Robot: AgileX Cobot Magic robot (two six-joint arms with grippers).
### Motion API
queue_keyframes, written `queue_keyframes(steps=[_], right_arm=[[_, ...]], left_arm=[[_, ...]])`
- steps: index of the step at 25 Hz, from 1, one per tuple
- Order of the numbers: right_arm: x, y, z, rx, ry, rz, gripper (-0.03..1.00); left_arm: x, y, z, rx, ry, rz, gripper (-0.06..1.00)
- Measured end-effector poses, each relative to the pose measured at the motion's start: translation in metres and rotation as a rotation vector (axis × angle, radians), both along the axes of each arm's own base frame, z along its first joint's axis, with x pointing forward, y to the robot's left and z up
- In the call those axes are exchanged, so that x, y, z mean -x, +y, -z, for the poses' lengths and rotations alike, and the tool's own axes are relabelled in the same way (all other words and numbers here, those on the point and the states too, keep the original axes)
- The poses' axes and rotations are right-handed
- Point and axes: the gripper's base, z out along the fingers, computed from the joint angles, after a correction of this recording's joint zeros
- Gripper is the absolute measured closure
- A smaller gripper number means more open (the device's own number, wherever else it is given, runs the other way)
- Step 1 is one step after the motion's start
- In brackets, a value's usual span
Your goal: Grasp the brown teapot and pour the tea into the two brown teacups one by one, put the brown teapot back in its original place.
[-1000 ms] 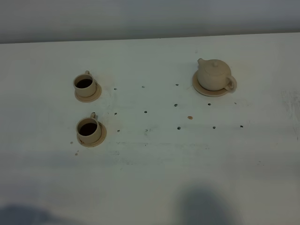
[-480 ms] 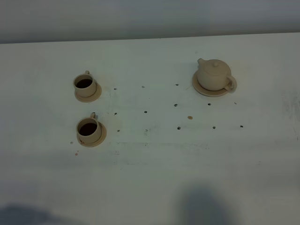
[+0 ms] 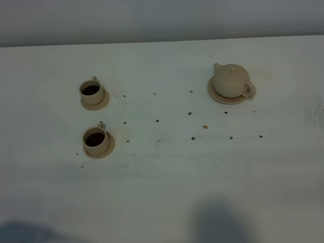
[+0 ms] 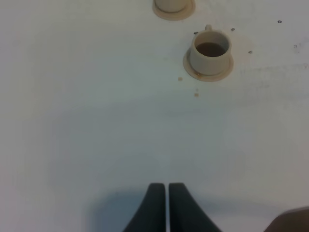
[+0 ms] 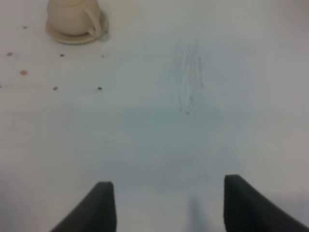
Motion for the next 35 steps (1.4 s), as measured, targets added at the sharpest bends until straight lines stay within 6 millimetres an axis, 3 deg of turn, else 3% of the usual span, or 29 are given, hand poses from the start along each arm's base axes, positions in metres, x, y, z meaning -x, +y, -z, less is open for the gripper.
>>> queue_keyframes(steps=[35], right_arm=[[-0.0006, 0.0009, -0.0003, -0.023, -0.006, 0.068, 0.48]], left_arm=[[0.0, 0.0, 0.0, 0.0, 0.0, 0.0, 0.96]])
